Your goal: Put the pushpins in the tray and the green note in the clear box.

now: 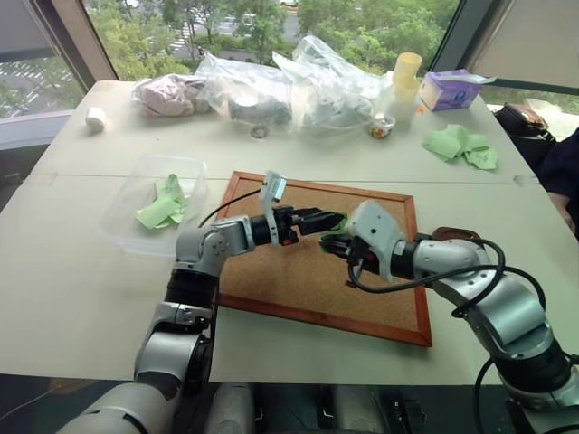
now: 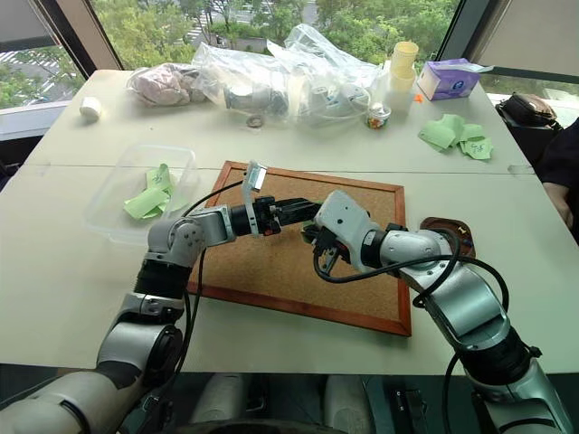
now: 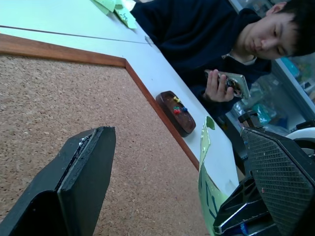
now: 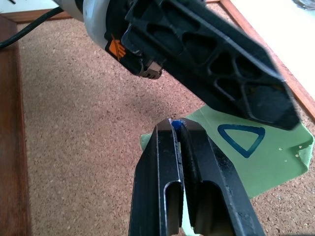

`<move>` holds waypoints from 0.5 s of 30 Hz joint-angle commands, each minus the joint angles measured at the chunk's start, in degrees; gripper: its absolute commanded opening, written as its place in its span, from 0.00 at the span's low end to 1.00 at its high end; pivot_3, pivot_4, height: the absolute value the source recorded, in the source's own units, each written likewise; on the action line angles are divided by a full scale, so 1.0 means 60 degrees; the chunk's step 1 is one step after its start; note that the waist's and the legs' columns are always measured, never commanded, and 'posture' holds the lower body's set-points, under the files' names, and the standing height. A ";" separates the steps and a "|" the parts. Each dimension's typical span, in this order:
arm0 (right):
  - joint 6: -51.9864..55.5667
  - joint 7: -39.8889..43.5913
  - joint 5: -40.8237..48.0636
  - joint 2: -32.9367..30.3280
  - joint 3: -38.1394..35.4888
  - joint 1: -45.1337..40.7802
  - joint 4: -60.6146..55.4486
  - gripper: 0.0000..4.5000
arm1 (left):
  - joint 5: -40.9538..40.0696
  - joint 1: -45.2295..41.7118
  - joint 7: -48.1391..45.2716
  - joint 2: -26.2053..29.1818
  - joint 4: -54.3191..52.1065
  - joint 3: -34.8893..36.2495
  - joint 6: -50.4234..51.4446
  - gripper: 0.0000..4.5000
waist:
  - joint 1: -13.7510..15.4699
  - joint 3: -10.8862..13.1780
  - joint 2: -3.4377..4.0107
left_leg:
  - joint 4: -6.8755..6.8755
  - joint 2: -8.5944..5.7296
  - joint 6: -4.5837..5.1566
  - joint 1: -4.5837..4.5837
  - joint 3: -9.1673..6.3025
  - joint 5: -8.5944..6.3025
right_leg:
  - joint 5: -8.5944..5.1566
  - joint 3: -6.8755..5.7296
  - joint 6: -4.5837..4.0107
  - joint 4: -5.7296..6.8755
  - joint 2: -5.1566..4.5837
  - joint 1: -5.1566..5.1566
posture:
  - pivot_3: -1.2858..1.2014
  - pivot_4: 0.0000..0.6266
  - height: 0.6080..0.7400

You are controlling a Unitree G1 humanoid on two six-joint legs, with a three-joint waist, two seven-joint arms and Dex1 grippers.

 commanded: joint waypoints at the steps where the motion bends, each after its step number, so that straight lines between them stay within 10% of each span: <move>1: -0.0200 0.0033 -0.0063 -0.0068 -0.0060 -0.0178 -0.0451 0.00 | -0.0113 -0.0145 -0.0173 -0.0030 -0.0387 -0.0159 0.0013 0.69 | 0.0001 0.0000 0.0000 | 0.0000 0.0000 -0.0002 0.0000 0.0001 0.0001 | 0.0000 0.0000 0.0000 0.0001 0.0000 0.0000 | 0.52 0.24 1.00; 7: -0.0100 -0.0088 -0.0079 -0.0089 -0.0205 -0.0171 -0.0547 0.00 | -0.0244 -0.0085 -0.0200 0.0023 -0.0489 -0.0106 0.0116 0.06 | 0.0010 0.0000 0.0000 | 0.0002 -0.0001 -0.0006 0.0000 0.0001 0.0004 | 0.0000 0.0000 0.0000 0.0003 0.0002 0.0002 | 0.52 0.24 1.00; 15: 0.0494 -0.0383 0.0204 -0.0308 -0.1583 -0.0098 -0.0849 0.00 | 0.0214 -0.0057 -0.0124 0.0279 -0.0097 -0.0113 -0.0579 0.02 | 0.0037 0.0000 0.0001 | 0.0006 -0.0002 -0.0013 0.0003 0.0003 0.0007 | 0.0000 0.0000 0.0000 0.0013 0.0005 0.0004 | 0.52 0.24 1.00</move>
